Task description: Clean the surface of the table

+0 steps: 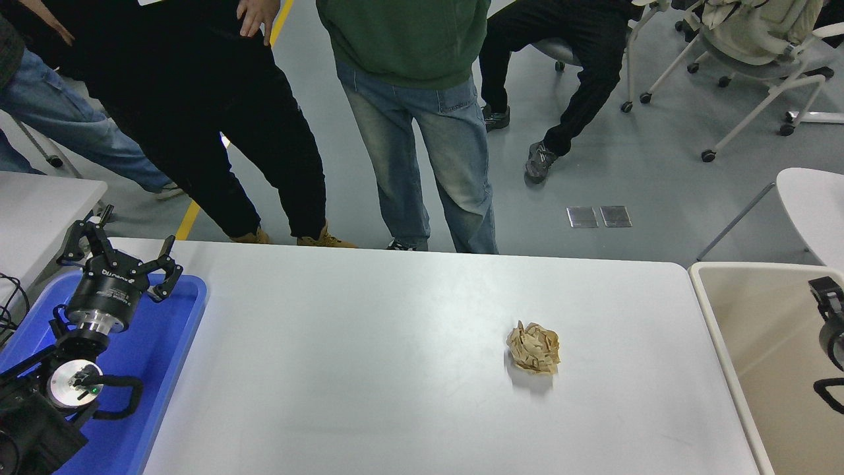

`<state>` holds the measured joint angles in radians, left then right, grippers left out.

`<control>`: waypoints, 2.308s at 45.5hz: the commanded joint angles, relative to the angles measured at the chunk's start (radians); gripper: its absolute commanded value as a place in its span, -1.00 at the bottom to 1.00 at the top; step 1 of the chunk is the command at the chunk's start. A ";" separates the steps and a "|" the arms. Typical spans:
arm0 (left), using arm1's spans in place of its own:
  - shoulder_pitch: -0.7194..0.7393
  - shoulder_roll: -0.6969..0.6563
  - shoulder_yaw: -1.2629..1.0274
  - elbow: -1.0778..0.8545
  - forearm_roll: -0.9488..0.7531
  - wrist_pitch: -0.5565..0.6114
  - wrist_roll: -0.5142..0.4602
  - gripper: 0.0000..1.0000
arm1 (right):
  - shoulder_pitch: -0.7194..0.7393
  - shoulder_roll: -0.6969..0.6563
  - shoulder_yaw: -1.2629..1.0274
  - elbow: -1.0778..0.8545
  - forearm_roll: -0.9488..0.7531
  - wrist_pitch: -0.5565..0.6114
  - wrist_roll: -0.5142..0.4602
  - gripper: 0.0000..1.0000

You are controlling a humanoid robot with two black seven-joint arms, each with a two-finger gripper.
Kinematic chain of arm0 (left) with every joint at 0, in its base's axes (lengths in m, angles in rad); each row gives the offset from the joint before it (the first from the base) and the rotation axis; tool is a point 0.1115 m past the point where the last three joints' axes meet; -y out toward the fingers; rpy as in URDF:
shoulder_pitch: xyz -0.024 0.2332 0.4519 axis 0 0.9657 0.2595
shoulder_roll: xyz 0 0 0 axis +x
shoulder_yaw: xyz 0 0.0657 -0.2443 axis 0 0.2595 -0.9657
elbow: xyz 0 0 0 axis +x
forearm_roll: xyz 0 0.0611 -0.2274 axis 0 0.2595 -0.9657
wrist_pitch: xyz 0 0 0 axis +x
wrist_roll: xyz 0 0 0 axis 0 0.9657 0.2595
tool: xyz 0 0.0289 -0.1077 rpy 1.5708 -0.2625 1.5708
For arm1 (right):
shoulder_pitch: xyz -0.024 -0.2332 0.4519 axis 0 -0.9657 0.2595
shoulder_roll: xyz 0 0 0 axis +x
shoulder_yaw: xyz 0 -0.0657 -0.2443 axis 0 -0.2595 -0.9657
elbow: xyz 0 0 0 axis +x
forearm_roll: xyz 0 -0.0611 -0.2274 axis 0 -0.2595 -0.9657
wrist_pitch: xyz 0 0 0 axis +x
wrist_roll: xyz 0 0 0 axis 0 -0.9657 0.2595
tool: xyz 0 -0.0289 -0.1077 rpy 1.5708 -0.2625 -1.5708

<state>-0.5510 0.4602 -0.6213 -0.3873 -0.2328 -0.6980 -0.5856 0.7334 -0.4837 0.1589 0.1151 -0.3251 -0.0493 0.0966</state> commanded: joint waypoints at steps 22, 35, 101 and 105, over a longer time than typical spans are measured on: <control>0.000 0.000 0.000 -0.001 0.000 0.000 0.000 1.00 | -0.333 -0.155 0.792 0.793 0.041 0.012 0.028 1.00; 0.000 0.000 0.000 -0.001 0.000 0.000 0.000 1.00 | -0.462 0.111 1.048 0.859 0.043 0.144 0.029 1.00; 0.000 0.000 0.000 0.001 0.000 0.000 0.000 1.00 | -0.477 0.168 0.995 0.831 -0.036 0.364 0.080 1.00; 0.000 0.000 0.000 0.001 0.000 0.000 0.000 1.00 | -0.477 0.140 0.963 0.833 -0.219 0.362 0.110 1.00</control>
<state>-0.5507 0.4602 -0.6213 -0.3870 -0.2331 -0.6980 -0.5861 0.2526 -0.3062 1.1880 0.9461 -0.3126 0.3120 0.1724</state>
